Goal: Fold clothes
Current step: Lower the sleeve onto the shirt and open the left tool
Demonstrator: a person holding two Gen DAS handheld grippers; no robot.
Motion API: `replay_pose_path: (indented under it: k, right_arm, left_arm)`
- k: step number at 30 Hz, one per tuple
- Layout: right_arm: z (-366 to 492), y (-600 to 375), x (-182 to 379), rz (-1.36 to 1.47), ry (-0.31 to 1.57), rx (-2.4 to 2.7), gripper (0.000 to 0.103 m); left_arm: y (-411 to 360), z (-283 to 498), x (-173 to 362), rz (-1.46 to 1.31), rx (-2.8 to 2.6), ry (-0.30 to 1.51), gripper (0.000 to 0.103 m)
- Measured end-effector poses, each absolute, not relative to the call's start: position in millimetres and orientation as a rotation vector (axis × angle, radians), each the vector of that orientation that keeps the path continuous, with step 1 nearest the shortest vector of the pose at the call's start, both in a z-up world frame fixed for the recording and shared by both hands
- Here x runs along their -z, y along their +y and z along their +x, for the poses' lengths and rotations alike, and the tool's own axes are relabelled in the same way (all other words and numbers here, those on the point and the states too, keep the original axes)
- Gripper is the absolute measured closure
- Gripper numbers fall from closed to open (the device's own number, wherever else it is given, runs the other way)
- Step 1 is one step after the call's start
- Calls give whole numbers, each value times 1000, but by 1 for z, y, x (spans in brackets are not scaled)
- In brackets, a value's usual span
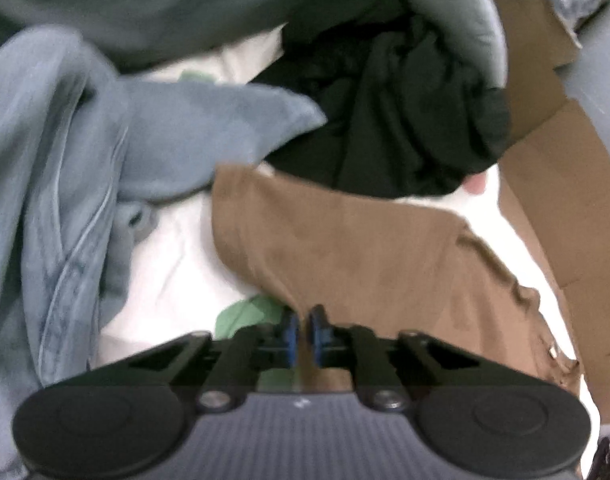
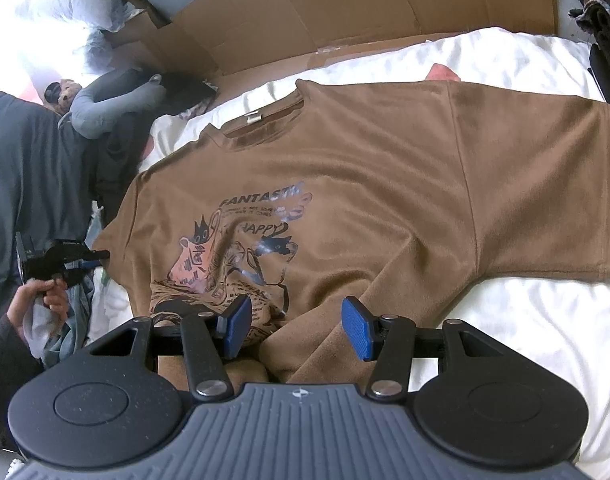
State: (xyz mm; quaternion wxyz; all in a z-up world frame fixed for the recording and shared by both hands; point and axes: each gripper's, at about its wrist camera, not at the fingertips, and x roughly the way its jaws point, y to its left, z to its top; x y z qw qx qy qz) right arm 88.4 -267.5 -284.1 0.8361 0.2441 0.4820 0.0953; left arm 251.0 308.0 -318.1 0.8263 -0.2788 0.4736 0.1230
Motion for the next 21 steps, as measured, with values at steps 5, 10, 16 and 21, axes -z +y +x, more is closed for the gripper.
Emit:
replay_pose_path:
  k: [5,10,16,21]
  right_arm:
    - [88,-273,289,531,1030,-184,46]
    - [89,-271,287,527,1025,-188,46]
    - [89,-272,288,527,1027,-186,46]
    - [89,-273,289,530,1030,-181,46]
  left_arm:
    - [294,265,294,-520,-186,979,95]
    - [278,288,289,-462,-141,985,95]
    - [246,308,303,-430,-78,1013,94]
    - [232,312,312,-397,-71,1035,93]
